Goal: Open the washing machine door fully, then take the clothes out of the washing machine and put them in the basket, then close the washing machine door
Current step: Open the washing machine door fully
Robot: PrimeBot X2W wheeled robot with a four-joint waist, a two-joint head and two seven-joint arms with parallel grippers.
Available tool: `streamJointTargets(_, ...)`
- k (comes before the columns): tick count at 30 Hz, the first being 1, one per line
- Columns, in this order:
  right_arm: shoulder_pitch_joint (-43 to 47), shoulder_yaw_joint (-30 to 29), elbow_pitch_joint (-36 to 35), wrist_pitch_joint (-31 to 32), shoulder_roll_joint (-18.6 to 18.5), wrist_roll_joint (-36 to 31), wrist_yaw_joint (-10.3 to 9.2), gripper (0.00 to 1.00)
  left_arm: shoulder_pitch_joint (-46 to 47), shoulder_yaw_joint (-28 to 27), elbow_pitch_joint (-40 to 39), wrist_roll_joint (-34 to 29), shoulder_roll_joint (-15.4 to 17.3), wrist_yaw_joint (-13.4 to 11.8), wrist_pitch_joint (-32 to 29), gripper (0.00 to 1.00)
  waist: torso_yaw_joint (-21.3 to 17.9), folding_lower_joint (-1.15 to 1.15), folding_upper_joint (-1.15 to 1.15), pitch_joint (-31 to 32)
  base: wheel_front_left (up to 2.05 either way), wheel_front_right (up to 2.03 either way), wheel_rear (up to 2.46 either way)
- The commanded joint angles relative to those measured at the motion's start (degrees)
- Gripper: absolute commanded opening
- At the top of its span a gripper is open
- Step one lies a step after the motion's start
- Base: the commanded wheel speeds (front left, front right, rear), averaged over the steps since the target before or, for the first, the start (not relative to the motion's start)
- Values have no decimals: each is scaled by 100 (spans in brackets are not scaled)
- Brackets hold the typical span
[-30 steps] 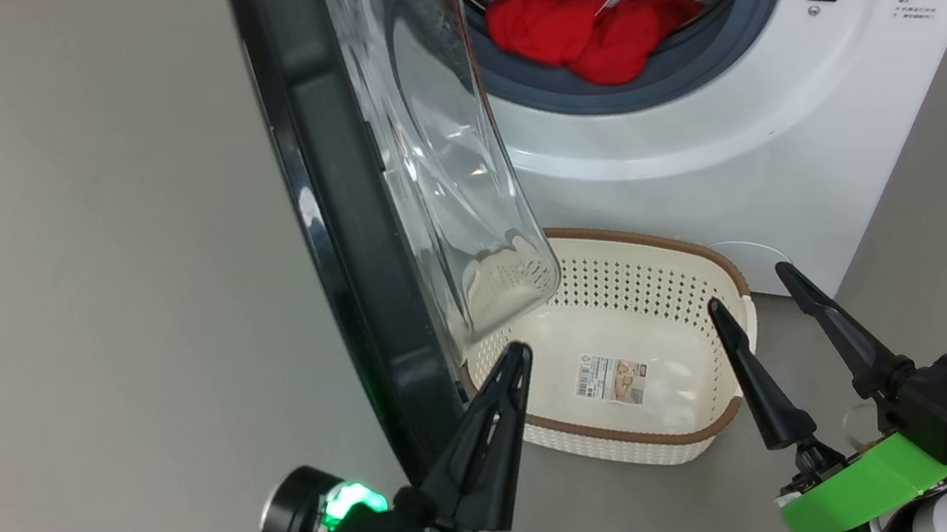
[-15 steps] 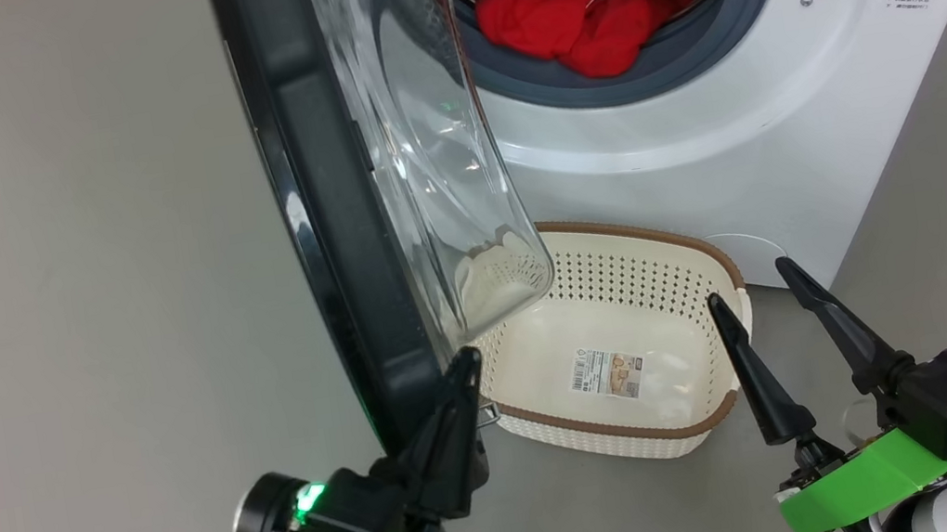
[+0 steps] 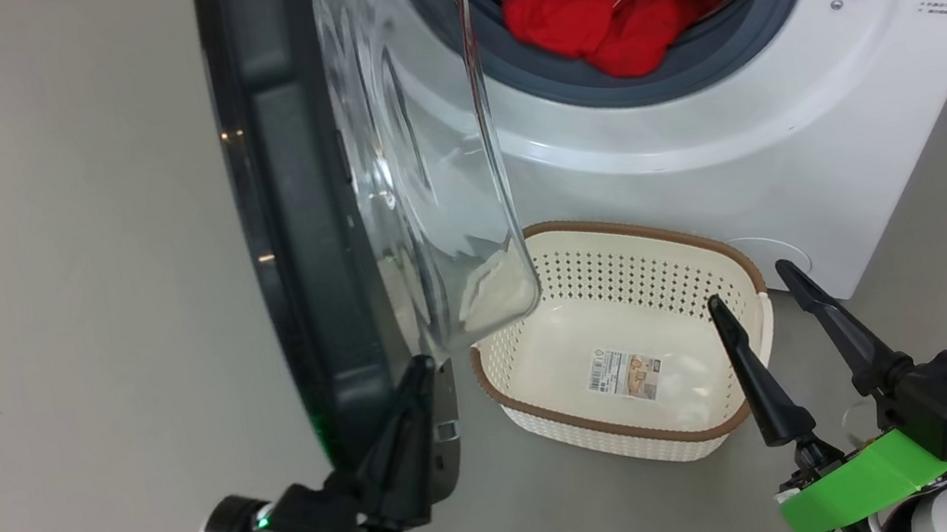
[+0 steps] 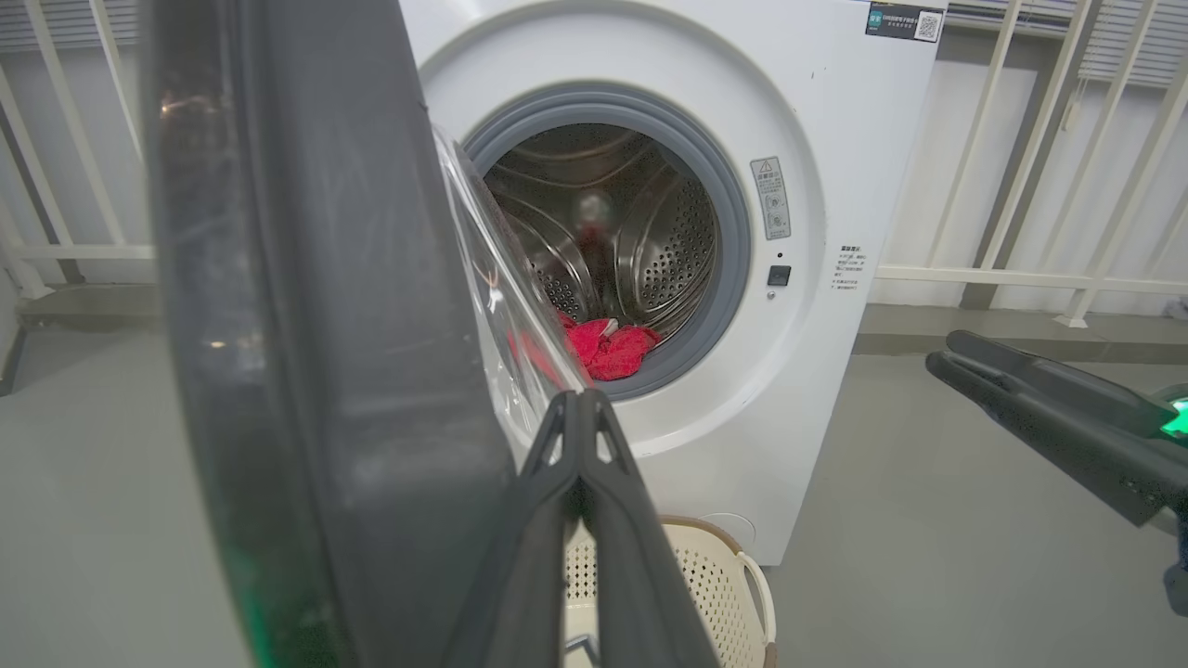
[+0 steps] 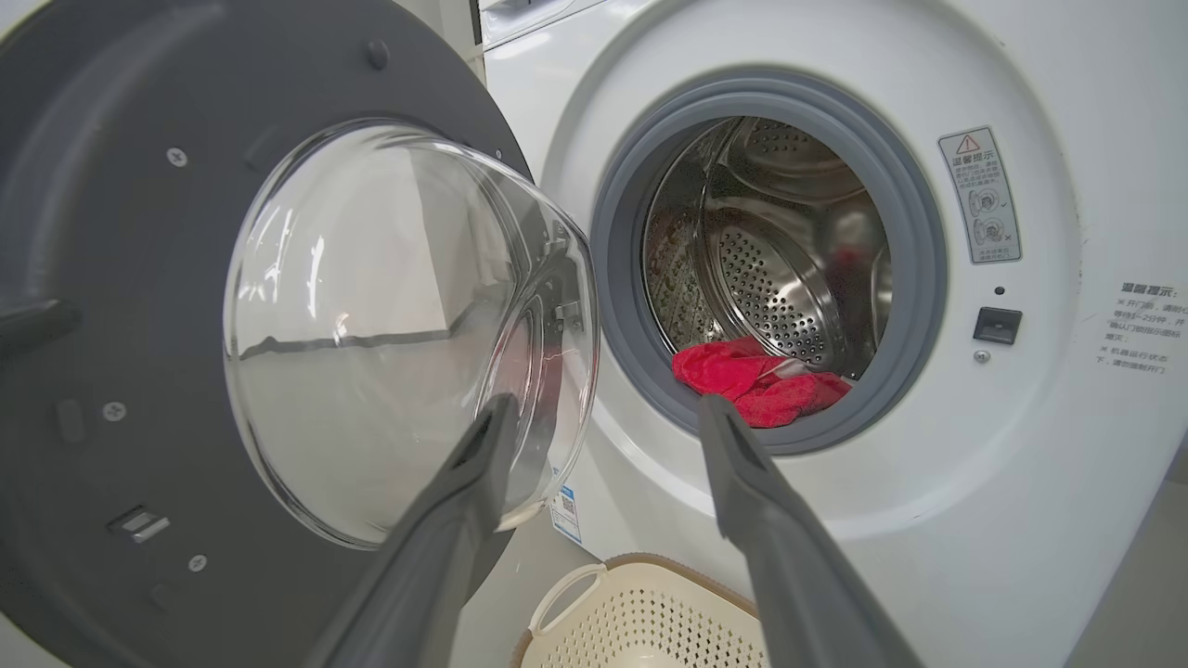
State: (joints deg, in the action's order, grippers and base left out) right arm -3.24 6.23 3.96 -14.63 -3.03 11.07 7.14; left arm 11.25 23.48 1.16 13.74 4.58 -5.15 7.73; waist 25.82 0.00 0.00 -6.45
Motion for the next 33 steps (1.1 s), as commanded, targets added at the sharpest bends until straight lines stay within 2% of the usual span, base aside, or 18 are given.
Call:
streamJointTargets(1, -124, 131, -120, -37, 15, -28, 35, 100, 0, -359, -62, 37, 178, -157, -2, 0, 38, 0, 0, 6, 0, 0, 0)
streamJointTargets(20, -104, 222, -60, -37, 15, -250, 35, 100, -105, -1359, 14, 493, 536, -624, 64, 0, 210, 0, 0, -86, 0, 0, 0)
streamJointTargets(33, -129, 247, -75, 44, 15, -344, 35, 100, 153, -1826, 545, 680, 721, -742, 363, 0, 173, 0, 0, -221, 0, 0, 0)
